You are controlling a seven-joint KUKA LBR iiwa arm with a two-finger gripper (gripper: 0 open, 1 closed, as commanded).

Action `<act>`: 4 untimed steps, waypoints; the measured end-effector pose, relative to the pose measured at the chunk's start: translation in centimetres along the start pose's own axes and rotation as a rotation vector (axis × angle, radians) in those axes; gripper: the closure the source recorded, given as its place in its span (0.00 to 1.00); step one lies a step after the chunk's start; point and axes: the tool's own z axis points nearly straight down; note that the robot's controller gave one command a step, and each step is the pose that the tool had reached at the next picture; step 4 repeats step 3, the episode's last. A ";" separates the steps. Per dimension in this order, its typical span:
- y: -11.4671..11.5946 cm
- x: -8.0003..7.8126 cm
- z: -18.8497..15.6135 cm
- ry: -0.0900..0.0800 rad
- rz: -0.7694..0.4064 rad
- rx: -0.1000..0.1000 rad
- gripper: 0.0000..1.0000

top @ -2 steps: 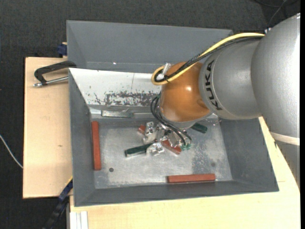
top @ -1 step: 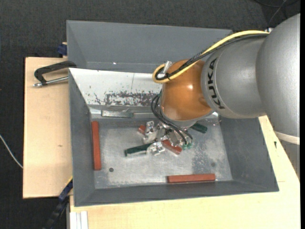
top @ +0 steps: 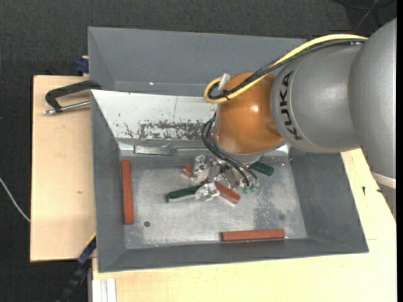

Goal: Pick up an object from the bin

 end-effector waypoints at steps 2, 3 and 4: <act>0.0 -0.1 -2.6 -0.004 0.000 0.000 1.00; 0.1 -0.1 -3.7 -0.001 -0.001 0.000 1.00; 0.1 -0.1 -3.7 -0.001 -0.001 0.000 1.00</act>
Offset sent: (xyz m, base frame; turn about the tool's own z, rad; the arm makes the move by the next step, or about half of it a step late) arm 0.0000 -0.0002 0.0223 0.0000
